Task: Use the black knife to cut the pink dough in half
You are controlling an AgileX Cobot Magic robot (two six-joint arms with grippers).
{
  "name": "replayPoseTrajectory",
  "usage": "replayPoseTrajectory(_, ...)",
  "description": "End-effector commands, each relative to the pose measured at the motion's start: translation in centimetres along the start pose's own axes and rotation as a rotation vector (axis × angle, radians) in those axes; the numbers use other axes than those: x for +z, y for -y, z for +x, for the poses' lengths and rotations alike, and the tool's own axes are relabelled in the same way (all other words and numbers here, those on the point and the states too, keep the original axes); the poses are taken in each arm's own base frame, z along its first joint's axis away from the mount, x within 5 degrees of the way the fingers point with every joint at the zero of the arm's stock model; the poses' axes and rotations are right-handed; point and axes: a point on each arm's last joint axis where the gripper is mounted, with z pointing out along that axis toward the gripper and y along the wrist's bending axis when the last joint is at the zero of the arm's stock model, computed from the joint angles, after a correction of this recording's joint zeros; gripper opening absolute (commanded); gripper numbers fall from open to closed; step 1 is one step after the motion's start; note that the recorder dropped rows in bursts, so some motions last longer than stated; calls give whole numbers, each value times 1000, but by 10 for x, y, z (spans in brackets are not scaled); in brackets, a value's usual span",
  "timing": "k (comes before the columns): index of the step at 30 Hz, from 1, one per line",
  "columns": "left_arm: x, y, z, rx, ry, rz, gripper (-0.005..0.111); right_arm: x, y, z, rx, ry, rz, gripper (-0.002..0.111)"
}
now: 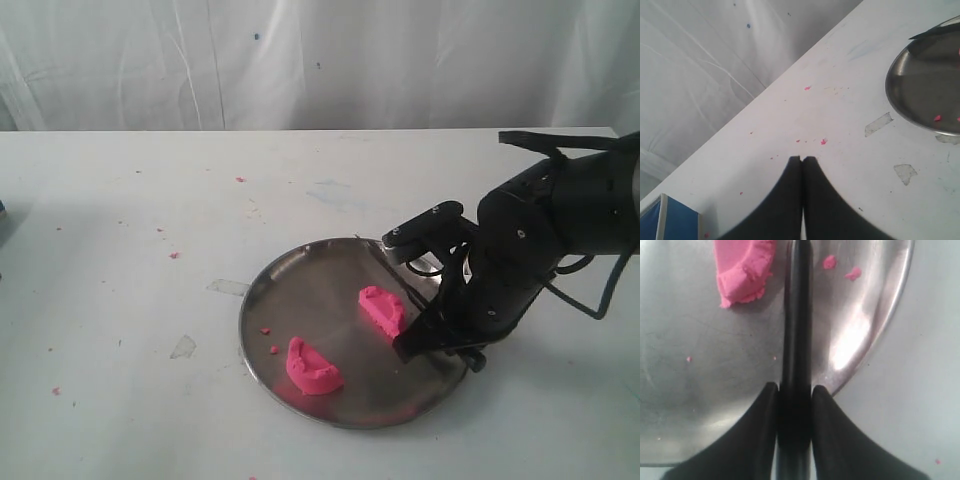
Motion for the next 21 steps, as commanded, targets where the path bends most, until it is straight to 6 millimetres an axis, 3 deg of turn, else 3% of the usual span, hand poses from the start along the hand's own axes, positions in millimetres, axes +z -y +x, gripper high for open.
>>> replayPoseTrajectory(1, -1, 2, -1, 2, 19, 20, 0, 1, 2, 0, -6, 3, 2, 27)
replayPoseTrajectory(10, -1, 3, -1, 3, 22, 23, 0, 8, 1, 0, -8, -13, 0, 31)
replayPoseTrajectory(16, -1, 3, -1, 3, 22, 23, 0, -26, 13, -13, -69, 33, 93, 31)
replayPoseTrajectory(19, -1, 3, -1, 3, 22, 23, 0, -43, 35, -13, 92, 128, 210, 31)
replayPoseTrajectory(21, -1, 3, -1, 3, 21, 22, 0, -43, 46, -7, 135, 147, 243, 31)
